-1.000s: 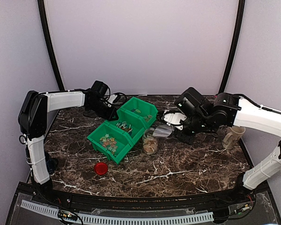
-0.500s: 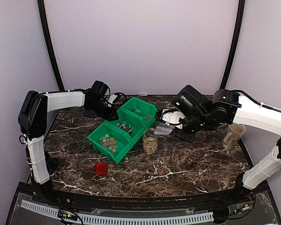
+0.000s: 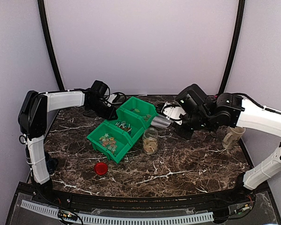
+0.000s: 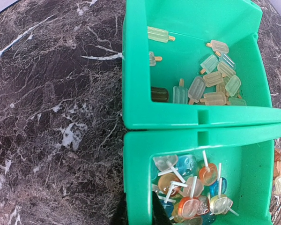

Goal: Pack the candies
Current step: Place the fake candies in the packing bottle, then place the storage box at the center of the board.

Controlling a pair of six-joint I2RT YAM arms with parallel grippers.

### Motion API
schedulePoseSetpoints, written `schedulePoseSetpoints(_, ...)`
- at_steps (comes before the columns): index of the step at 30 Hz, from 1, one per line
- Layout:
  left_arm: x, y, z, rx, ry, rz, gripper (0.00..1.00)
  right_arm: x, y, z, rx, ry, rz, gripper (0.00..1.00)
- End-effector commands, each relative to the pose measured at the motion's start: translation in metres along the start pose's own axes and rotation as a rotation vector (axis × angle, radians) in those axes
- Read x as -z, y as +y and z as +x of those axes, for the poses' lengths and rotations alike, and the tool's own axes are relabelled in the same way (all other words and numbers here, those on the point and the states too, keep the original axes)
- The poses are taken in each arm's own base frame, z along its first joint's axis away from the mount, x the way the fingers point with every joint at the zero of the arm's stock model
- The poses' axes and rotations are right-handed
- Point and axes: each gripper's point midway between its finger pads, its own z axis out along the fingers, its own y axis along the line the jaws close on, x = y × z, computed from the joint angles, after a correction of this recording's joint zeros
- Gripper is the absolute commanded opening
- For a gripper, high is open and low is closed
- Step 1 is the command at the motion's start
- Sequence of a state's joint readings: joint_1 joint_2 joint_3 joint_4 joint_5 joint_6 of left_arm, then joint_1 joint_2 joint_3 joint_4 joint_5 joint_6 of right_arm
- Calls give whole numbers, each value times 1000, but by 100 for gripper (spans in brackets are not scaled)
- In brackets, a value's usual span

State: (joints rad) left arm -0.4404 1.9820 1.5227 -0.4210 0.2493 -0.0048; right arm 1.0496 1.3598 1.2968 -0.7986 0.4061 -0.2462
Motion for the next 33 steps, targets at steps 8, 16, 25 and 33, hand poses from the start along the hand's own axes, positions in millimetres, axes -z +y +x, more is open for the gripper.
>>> schedulePoseSetpoints(8, 38, -19, -46, -34, -144, 73, 0, -16, -44, -17, -207, -121, 98, 0)
schedulePoseSetpoints(16, 40, -21, -45, -53, -144, 79, 0, -40, -37, -15, -179, -68, 100, 0)
schedulePoseSetpoints(25, 41, -23, -44, -71, -146, 91, 0, -50, -47, -16, -208, -65, 119, 0)
schedulePoseSetpoints(33, 45, -13, -50, -93, -156, 45, 0, -64, -65, 6, -307, -17, 165, 0)
